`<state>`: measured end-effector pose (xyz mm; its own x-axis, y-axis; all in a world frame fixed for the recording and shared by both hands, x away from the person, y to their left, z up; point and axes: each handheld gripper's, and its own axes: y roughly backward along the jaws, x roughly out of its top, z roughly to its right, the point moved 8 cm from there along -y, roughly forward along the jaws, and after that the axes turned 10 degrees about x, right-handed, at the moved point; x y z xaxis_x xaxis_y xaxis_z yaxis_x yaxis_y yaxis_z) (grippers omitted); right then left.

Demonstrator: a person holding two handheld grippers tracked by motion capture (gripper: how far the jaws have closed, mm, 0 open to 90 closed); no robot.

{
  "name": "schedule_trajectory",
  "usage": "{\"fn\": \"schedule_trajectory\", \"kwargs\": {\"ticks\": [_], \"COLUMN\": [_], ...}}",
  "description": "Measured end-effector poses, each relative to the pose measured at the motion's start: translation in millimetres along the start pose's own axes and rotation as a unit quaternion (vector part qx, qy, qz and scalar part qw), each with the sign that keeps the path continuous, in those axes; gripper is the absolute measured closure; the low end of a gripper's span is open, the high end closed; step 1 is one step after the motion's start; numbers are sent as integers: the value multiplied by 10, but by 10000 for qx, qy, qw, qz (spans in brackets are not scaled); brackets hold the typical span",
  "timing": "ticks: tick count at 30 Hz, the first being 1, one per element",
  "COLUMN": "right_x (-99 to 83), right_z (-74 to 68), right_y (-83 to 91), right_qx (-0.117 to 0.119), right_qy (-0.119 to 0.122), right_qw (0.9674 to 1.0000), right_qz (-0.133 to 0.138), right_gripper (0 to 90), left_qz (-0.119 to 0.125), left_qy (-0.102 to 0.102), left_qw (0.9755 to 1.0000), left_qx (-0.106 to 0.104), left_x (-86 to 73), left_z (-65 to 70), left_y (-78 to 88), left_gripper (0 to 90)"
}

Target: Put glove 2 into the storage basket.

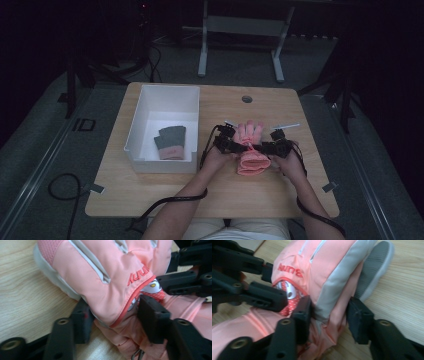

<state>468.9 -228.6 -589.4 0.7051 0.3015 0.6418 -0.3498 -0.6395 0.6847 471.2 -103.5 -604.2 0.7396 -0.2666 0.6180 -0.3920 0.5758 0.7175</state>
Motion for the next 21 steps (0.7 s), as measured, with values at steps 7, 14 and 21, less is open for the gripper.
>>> {"fn": "schedule_trajectory", "kwargs": {"ticks": [7, 14, 21], "right_x": [26, 48, 206], "right_z": [-78, -116, -249], "right_y": [16, 177, 470], "right_qx": [-201, -129, -251], "right_qy": [98, 88, 325], "right_qw": [9997, 9994, 9968], "right_qz": [70, 314, 679], "right_gripper": [700, 712, 713], "left_qz": [100, 188, 426], "left_qy": [-236, -386, -534], "left_qw": [9997, 9990, 9976], "left_qx": [26, -122, -119], "left_x": [30, 130, 322], "left_z": [75, 225, 391], "left_y": [77, 217, 477], "left_gripper": [758, 783, 785]}}
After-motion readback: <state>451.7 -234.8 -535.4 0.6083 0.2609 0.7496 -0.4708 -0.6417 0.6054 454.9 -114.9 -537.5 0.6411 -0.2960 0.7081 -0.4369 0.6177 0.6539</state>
